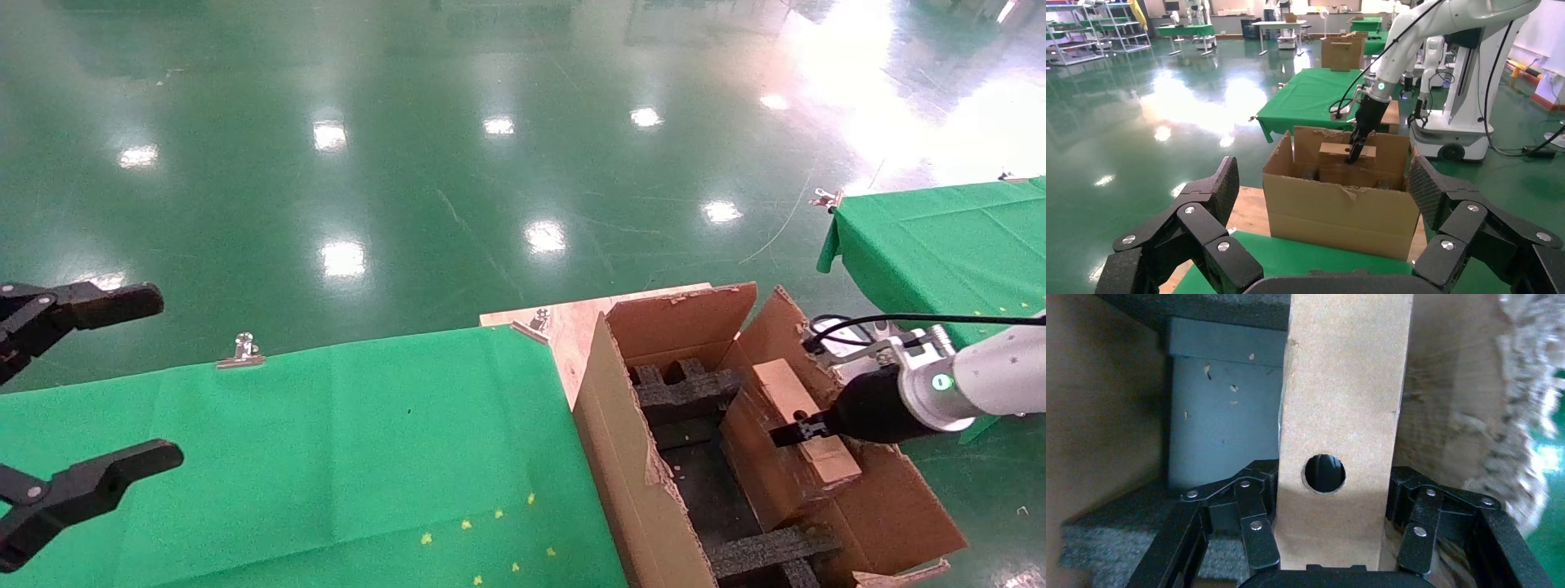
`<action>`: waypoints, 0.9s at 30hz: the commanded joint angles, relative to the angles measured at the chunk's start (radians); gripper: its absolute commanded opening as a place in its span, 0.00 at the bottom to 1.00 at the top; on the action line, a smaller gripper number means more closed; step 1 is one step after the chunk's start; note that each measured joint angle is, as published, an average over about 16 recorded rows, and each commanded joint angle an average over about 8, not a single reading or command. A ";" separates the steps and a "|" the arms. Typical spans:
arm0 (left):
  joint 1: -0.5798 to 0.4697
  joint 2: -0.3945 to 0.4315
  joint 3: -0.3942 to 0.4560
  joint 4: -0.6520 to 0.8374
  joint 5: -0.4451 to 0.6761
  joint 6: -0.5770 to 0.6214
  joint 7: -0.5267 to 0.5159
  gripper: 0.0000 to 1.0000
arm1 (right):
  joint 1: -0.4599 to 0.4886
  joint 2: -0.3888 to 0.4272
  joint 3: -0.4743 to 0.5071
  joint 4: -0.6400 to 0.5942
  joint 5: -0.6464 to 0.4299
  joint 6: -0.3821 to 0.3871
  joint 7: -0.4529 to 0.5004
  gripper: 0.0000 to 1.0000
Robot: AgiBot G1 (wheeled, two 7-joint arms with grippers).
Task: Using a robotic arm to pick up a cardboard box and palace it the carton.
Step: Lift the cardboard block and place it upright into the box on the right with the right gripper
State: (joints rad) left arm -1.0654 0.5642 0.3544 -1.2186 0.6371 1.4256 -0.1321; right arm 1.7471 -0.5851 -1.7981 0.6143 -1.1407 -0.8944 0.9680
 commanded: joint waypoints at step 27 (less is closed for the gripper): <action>0.000 0.000 0.000 0.000 0.000 0.000 0.000 1.00 | -0.196 -0.225 0.052 -0.377 0.117 0.004 -0.181 0.68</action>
State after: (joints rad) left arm -1.0652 0.5641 0.3543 -1.2185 0.6367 1.4255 -0.1320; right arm 1.5543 -0.8038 -1.7478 0.2489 -1.0262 -0.8894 0.7924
